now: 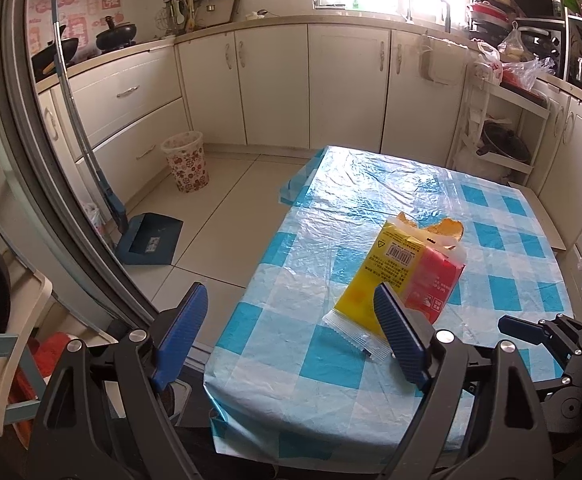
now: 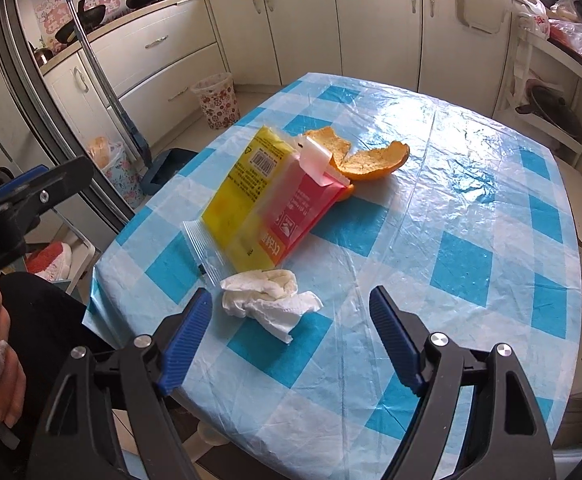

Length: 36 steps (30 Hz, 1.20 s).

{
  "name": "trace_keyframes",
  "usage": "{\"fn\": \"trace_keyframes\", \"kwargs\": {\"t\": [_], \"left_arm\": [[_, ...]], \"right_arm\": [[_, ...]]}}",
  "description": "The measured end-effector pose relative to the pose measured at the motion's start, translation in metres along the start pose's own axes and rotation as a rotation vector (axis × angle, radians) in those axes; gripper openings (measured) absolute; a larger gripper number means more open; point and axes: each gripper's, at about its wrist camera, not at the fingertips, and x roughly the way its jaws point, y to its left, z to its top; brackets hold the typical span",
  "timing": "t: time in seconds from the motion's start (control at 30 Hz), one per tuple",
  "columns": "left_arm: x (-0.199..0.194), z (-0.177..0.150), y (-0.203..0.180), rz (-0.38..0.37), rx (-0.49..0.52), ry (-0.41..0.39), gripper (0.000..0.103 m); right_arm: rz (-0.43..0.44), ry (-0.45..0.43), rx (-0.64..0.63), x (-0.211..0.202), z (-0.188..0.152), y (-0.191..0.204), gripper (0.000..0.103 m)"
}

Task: Collect trash
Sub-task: 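Grasp the yellow snack bag with the left tool while the right tool grasps the white tissue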

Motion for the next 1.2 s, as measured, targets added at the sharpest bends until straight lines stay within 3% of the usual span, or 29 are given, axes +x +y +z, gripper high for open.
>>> {"fn": "trace_keyframes", "kwargs": {"t": [0.27, 0.43, 0.53, 0.6, 0.67, 0.87, 0.97, 1.0, 1.03, 1.07, 1.2], "left_arm": [[0.014, -0.004, 0.006, 0.023, -0.007, 0.058, 0.081], [0.031, -0.006, -0.009, -0.023, 0.052, 0.124, 0.081], [0.048, -0.005, -0.022, -0.042, 0.090, 0.169, 0.081], [0.060, -0.003, -0.028, -0.058, 0.108, 0.201, 0.081], [0.070, 0.000, -0.035, -0.080, 0.123, 0.225, 0.081], [0.105, 0.012, -0.050, -0.151, 0.164, 0.277, 0.081], [0.117, 0.015, -0.060, -0.173, 0.192, 0.274, 0.081], [0.120, 0.017, -0.062, -0.185, 0.191, 0.270, 0.081], [0.122, 0.019, -0.062, -0.199, 0.185, 0.266, 0.081], [0.124, 0.020, -0.064, -0.217, 0.180, 0.263, 0.081], [0.133, 0.025, -0.073, -0.265, 0.191, 0.263, 0.081]], "right_arm": [[-0.008, 0.050, -0.007, 0.027, -0.003, 0.000, 0.078], [0.000, 0.066, 0.000, 0.041, -0.003, -0.003, 0.075], [-0.004, 0.053, -0.040, 0.039, -0.003, 0.000, 0.051], [0.007, 0.061, -0.042, 0.037, -0.003, -0.002, 0.025], [0.007, 0.070, -0.021, 0.033, -0.004, -0.011, 0.013], [-0.027, 0.042, 0.104, 0.005, -0.008, -0.056, 0.013], [-0.001, 0.034, 0.180, -0.005, -0.012, -0.078, 0.016], [0.012, 0.020, 0.199, -0.009, -0.013, -0.083, 0.023], [0.017, 0.000, 0.206, -0.013, -0.012, -0.085, 0.046], [0.014, -0.033, 0.197, -0.018, -0.011, -0.084, 0.060], [0.017, -0.050, 0.104, -0.013, -0.003, -0.057, 0.065]]}}
